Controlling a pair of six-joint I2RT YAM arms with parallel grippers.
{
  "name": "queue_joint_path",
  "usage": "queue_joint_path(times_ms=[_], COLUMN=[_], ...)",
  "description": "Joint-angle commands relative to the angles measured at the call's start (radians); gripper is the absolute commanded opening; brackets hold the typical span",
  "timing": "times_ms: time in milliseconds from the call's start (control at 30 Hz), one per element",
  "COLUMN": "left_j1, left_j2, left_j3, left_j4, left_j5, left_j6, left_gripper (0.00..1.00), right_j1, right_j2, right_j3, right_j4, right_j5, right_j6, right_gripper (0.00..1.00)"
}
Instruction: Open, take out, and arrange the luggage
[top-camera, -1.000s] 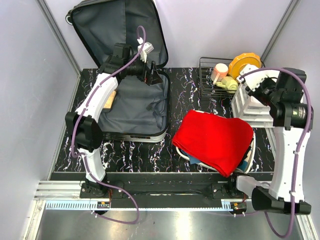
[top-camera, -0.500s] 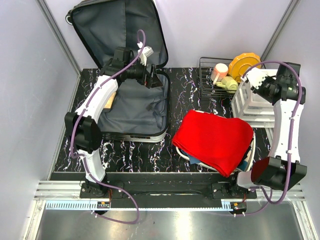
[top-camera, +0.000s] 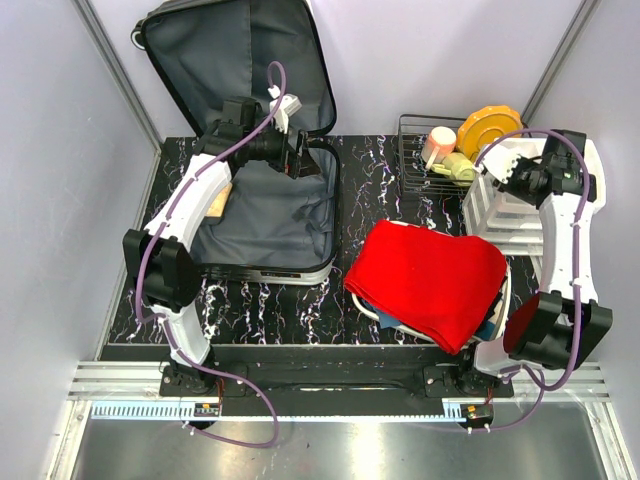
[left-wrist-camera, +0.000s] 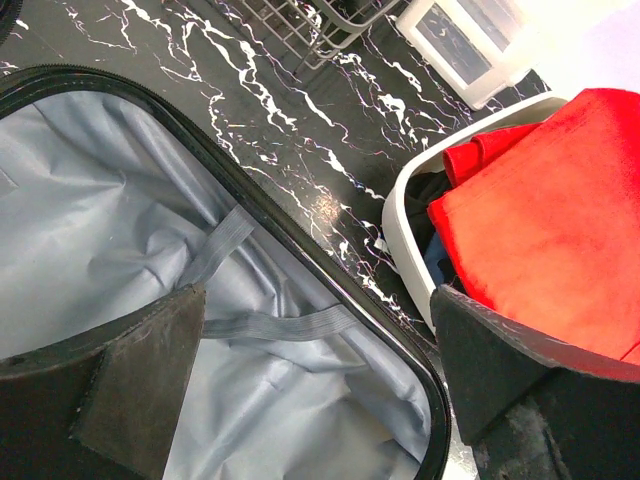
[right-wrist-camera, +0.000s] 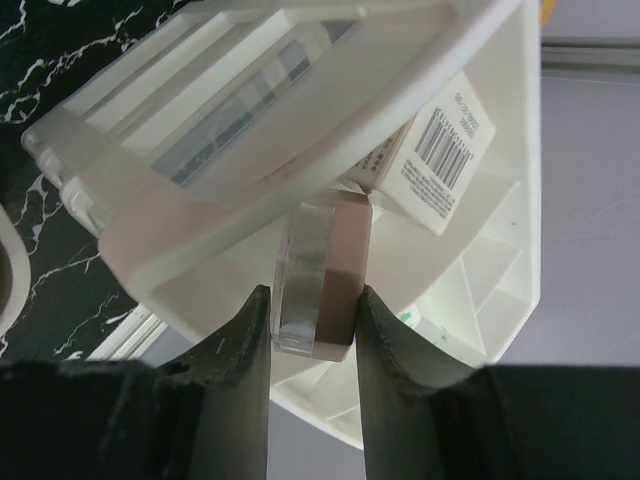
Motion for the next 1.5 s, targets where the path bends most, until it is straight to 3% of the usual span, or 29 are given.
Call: queue_joint_path(times_ms=[0, 67, 100, 200, 500, 733, 1033, 1333, 1467], left_j1=[0.007, 0.007, 0.007, 0.007, 0.032, 0.142, 0.273, 0.285, 0.285], left_j2=[-0.043, -0.04, -0.035, -0.029, 0.026, 0.09, 0.265, 0.412, 0.434], left_j3=[0.009, 0.017, 0.02, 0.029, 0.08, 0.142, 0.233, 0.316, 0.276], left_j4=[0.041, 0.036, 0.033, 0.03, -0.045, -0.201, -0.418, -0.409, -0.314], left_j5=[-0.02, -0.023, -0.028, -0.029, -0.115, -0.218, -0.491, -0.661, -0.716], left_j6=[-0.002, 0.001, 0.001, 0.001, -0.002, 0.018, 0.224, 0.308, 0.316], left_gripper=[0.99, 0.99, 0.99, 0.99, 0.99, 0.99, 0.99, 0.95, 0.93], right_j1=[-0.005, -0.005, -0.005, -0.006, -0.017, -0.016, 0.076, 0.205, 0.231], right_j2=[0.01, 0.01, 0.01, 0.007, -0.035, -0.007, 0.18, 0.229, 0.232], right_j3=[-0.003, 0.003, 0.007, 0.039, 0.147, 0.274, 0.49, 0.484, 0.486], right_j4=[0.064, 0.057, 0.051, 0.011, -0.173, -0.301, -0.295, -0.172, -0.169], right_j5=[-0.048, -0.054, -0.057, -0.063, -0.123, -0.294, -0.419, -0.445, -0.448], right_j6=[-0.035, -0.034, -0.031, -0.014, 0.031, 0.173, 0.642, 0.749, 0.749], right_gripper=[0.25, 0.36, 0.52, 0.68, 0.91, 0.96, 0.95, 0.95, 0.95])
